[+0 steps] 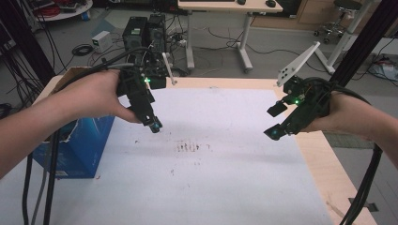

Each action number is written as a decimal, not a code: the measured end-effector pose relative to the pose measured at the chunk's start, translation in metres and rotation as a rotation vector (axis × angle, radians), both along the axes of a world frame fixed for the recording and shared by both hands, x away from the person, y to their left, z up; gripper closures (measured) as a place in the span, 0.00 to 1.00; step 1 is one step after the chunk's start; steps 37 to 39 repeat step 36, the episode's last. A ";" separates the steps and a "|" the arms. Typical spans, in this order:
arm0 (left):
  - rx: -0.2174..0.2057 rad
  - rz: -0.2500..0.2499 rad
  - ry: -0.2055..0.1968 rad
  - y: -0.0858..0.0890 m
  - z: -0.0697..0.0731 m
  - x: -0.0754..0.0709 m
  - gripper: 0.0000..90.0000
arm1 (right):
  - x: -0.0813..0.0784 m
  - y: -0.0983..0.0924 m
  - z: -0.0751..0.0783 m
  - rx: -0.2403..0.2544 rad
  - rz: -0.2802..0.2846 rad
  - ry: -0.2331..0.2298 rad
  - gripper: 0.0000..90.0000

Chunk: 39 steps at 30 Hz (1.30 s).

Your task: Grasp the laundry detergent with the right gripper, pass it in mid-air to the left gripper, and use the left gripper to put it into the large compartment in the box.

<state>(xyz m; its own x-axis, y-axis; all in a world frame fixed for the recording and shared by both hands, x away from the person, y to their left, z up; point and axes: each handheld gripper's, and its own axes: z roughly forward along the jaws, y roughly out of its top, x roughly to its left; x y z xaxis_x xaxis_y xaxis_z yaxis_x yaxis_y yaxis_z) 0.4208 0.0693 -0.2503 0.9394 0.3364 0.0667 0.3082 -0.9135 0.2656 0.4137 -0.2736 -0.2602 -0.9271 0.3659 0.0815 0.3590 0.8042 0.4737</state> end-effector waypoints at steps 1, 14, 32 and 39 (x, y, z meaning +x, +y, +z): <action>0.003 0.003 -0.004 0.000 0.000 0.000 0.21 | 0.001 0.000 0.000 0.004 0.001 0.002 0.24; 0.017 0.006 0.005 0.002 -0.002 0.001 0.21 | 0.004 0.003 -0.003 -0.004 0.006 0.006 0.23; 0.018 0.034 0.012 0.008 -0.005 -0.001 0.21 | 0.004 0.002 -0.005 -0.018 0.004 0.014 0.23; 0.010 0.034 0.018 0.008 -0.004 -0.002 0.21 | 0.004 0.001 -0.006 -0.018 0.004 0.017 0.23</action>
